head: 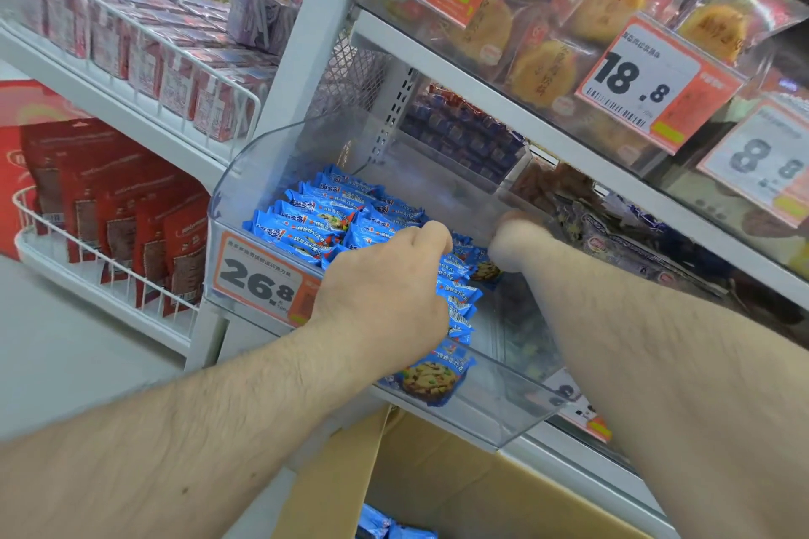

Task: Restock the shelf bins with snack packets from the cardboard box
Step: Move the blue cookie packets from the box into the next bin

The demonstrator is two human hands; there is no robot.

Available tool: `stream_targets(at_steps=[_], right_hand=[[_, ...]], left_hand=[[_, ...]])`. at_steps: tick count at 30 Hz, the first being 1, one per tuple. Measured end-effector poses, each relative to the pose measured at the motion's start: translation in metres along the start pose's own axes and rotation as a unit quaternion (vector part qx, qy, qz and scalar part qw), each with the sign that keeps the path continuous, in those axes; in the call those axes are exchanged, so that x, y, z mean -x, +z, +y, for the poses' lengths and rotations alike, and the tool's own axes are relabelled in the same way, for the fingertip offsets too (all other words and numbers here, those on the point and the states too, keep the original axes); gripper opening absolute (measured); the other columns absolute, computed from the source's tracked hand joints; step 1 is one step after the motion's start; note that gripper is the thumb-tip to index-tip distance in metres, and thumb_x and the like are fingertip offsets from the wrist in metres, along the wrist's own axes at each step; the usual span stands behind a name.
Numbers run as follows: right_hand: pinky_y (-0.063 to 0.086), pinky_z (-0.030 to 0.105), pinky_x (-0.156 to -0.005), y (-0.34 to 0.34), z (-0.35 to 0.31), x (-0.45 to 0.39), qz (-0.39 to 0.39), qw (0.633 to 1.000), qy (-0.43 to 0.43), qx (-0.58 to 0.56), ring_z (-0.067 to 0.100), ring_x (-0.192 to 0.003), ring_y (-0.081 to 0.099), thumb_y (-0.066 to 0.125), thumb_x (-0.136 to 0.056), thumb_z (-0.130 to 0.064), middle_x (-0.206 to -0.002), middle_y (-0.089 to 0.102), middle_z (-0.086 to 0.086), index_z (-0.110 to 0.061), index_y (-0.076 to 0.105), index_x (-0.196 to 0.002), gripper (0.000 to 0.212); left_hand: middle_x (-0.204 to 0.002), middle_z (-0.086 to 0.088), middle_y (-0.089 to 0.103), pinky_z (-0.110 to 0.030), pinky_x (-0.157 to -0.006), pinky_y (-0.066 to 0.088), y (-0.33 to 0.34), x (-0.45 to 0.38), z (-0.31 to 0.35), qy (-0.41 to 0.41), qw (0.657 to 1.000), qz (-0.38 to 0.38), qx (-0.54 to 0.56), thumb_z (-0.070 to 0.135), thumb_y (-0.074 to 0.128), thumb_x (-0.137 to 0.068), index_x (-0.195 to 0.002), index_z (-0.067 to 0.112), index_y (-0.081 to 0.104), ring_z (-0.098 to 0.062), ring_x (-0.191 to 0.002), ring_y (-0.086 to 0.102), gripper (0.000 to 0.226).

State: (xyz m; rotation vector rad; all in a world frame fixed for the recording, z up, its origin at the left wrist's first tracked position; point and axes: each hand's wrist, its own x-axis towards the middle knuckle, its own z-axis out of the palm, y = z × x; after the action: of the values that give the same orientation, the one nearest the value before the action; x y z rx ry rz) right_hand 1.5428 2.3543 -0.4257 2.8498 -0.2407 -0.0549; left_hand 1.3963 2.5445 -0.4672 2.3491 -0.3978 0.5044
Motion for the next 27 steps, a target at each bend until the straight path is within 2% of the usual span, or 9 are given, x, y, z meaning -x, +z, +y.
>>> stream_targets(at_steps=[3, 6, 8, 11, 15, 17, 22, 25, 27], right_hand=[[0.041, 0.028, -0.064, -0.017, 0.002, 0.033, 0.061, 0.996, -0.017, -0.068, 0.027, -0.077, 0.052, 0.050, -0.089, -0.009, -0.090, 0.060, 0.011, -0.005, 0.062, -0.094, 0.013], [0.045, 0.027, -0.065, -0.023, 0.007, 0.077, 0.152, 0.967, 0.001, -0.203, 0.029, -0.079, 0.058, 0.055, -0.077, -0.006, -0.088, 0.066, 0.012, -0.008, 0.068, -0.085, 0.016], [0.044, 0.024, -0.069, -0.021, 0.009, 0.112, 0.200, 0.944, -0.015, -0.262, 0.026, -0.082, 0.061, 0.055, -0.074, -0.009, -0.086, 0.069, 0.007, -0.018, 0.067, -0.075, 0.015], [0.037, 0.023, -0.066, -0.009, 0.016, 0.166, 0.279, 0.909, -0.041, -0.305, 0.019, -0.071, 0.058, 0.058, -0.076, -0.012, -0.070, 0.066, -0.003, -0.021, 0.066, -0.071, 0.014], [0.039, 0.026, -0.062, 0.029, 0.035, 0.222, 0.344, 0.872, -0.072, -0.340, 0.012, -0.057, 0.053, 0.059, -0.073, -0.016, -0.059, 0.059, -0.006, -0.017, 0.067, -0.069, 0.009], [0.036, 0.023, -0.057, 0.051, 0.045, 0.236, 0.334, 0.867, -0.069, -0.365, 0.010, -0.058, 0.049, 0.056, -0.071, -0.018, -0.055, 0.053, -0.009, -0.016, 0.066, -0.067, 0.011], [0.041, 0.027, -0.055, 0.109, 0.057, 0.256, 0.301, 0.864, -0.025, -0.402, 0.009, -0.052, 0.045, 0.057, -0.069, -0.017, -0.053, 0.049, -0.011, -0.016, 0.065, -0.067, 0.009], [0.038, 0.026, -0.057, 0.148, 0.063, 0.263, 0.271, 0.858, 0.029, -0.435, 0.012, -0.057, 0.048, 0.063, -0.074, -0.012, -0.049, 0.046, -0.012, -0.017, 0.063, -0.068, 0.008], [0.041, 0.027, -0.060, 0.184, 0.070, 0.270, 0.219, 0.869, 0.072, -0.437, 0.012, -0.055, 0.048, 0.064, -0.078, -0.011, -0.051, 0.049, -0.012, -0.020, 0.060, -0.069, 0.013]], left_hand=[[-0.110, 0.013, 0.051, -0.036, -0.084, 0.043, -0.002, 0.007, 0.006, 0.025, 0.999, -0.007, 0.042, 0.019, 0.051, -0.085, -0.121, 0.029, 0.040, -0.017, -0.096, 0.054, 0.039], [-0.103, 0.011, 0.051, -0.035, -0.084, 0.042, -0.002, 0.013, 0.014, 0.057, 0.996, 0.006, 0.076, 0.014, 0.055, -0.081, -0.119, 0.024, 0.046, -0.016, -0.095, 0.051, 0.040], [-0.097, 0.011, 0.050, -0.035, -0.084, 0.042, 0.002, 0.018, 0.021, 0.076, 0.992, 0.019, 0.099, 0.010, 0.056, -0.078, -0.116, 0.020, 0.050, -0.016, -0.093, 0.050, 0.039], [-0.089, 0.011, 0.052, -0.030, -0.077, 0.039, 0.009, 0.029, 0.029, 0.098, 0.990, 0.015, 0.103, 0.014, 0.055, -0.074, -0.109, 0.019, 0.054, -0.011, -0.080, 0.044, 0.035], [-0.071, 0.006, 0.058, -0.032, -0.064, 0.040, 0.024, 0.049, 0.039, 0.229, 0.971, 0.021, 0.061, 0.021, 0.045, -0.067, -0.089, 0.016, 0.060, -0.017, -0.068, 0.053, 0.028], [-0.070, 0.008, 0.057, -0.034, -0.063, 0.046, 0.036, 0.062, 0.044, 0.239, 0.968, -0.027, 0.072, 0.020, 0.047, -0.067, -0.090, 0.018, 0.061, -0.019, -0.068, 0.057, 0.027], [-0.078, 0.013, 0.053, -0.034, -0.069, 0.046, 0.069, 0.089, 0.055, 0.223, 0.944, -0.238, 0.042, 0.027, 0.049, -0.070, -0.102, 0.023, 0.054, -0.020, -0.080, 0.058, 0.033], [-0.087, 0.013, 0.059, -0.034, -0.075, 0.047, 0.087, 0.097, 0.054, 0.200, 0.924, -0.326, 0.004, 0.023, 0.054, -0.080, -0.114, 0.028, 0.049, -0.014, -0.084, 0.055, 0.035], [-0.085, 0.015, 0.059, -0.030, -0.075, 0.047, 0.098, 0.103, 0.051, 0.192, 0.902, -0.387, -0.013, 0.021, 0.054, -0.084, -0.120, 0.029, 0.047, -0.007, -0.081, 0.052, 0.038]])
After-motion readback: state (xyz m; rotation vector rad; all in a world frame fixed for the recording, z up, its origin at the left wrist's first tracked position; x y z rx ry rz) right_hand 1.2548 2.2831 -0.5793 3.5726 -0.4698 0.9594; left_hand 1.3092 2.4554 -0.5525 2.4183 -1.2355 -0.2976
